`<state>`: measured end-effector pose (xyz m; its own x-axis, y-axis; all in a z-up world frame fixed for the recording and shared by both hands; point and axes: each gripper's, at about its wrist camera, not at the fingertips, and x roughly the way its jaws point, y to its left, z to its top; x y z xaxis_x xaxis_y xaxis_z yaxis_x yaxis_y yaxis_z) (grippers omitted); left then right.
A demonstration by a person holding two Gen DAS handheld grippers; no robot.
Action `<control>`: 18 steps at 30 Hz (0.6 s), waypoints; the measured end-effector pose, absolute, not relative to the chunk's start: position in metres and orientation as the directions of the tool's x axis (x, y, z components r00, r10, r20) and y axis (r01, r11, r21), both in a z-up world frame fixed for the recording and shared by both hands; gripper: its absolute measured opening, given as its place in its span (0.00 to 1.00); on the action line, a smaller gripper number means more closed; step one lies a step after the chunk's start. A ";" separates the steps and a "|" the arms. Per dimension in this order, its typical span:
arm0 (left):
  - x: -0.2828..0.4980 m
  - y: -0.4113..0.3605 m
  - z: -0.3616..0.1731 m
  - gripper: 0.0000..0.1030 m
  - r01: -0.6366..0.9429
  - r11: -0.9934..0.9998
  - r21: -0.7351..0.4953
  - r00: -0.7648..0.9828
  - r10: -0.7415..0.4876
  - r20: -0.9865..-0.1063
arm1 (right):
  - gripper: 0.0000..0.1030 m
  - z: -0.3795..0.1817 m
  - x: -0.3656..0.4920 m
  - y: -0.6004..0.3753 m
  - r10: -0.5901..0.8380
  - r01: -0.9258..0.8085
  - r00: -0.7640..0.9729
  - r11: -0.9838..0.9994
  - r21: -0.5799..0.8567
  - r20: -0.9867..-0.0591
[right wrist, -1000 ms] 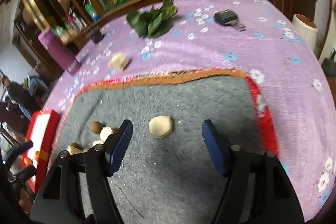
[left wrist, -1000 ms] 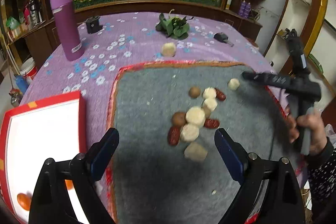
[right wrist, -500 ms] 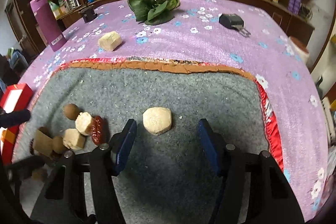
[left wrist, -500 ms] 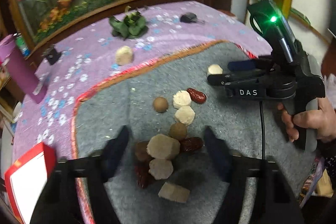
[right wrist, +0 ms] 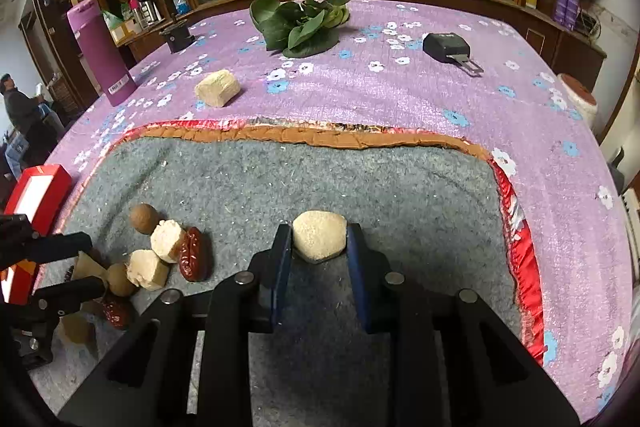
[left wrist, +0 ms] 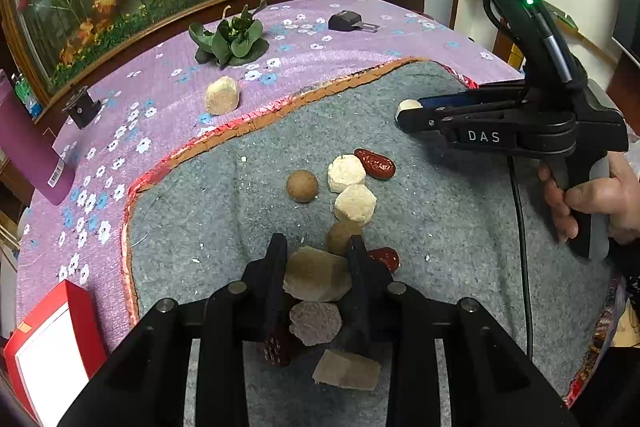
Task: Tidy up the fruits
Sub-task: 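Return the right gripper to the mat and grasp the pale round cake, then carry the pale cake to the white tray and release it with the right gripper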
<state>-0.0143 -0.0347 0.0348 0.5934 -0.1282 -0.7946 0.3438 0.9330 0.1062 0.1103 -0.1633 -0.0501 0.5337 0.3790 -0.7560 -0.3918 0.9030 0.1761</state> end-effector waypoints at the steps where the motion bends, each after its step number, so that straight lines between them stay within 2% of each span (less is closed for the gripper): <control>1: -0.016 -0.034 0.037 0.26 0.340 0.936 0.096 0.597 -0.136 -0.791 | 0.28 -0.050 0.111 -0.168 0.404 -0.386 0.520 0.897 0.216 -0.752; 8: -0.031 -0.031 0.046 0.26 0.384 0.920 0.084 0.599 -0.179 -0.781 | 0.28 -0.050 0.106 -0.182 0.466 -0.368 0.473 0.876 0.313 -0.748; 12: -0.039 -0.030 0.050 0.26 0.427 0.904 0.035 0.562 -0.235 -0.793 | 0.28 -0.051 0.097 -0.184 0.477 -0.373 0.456 0.869 0.325 -0.751; 14: -0.048 -0.032 0.049 0.27 0.446 0.893 0.050 0.547 -0.228 -0.806 | 0.28 -0.052 0.095 -0.183 0.469 -0.382 0.463 0.871 0.309 -0.752; 16: -0.055 -0.032 0.047 0.36 0.457 0.887 0.067 0.539 -0.216 -0.814 | 0.28 -0.052 0.094 -0.181 0.459 -0.386 0.468 0.875 0.292 -0.755; 18: -0.057 -0.030 0.045 0.74 0.424 0.899 0.109 0.562 -0.167 -0.810 | 0.28 -0.053 0.094 -0.181 0.458 -0.389 0.473 0.875 0.288 -0.753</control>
<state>-0.0570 -0.0296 0.0454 0.5624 -0.1674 -0.8098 0.4244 0.8989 0.1089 0.0943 -0.1806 -0.0529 0.4726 0.4581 -0.7529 -0.3888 0.8750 0.2884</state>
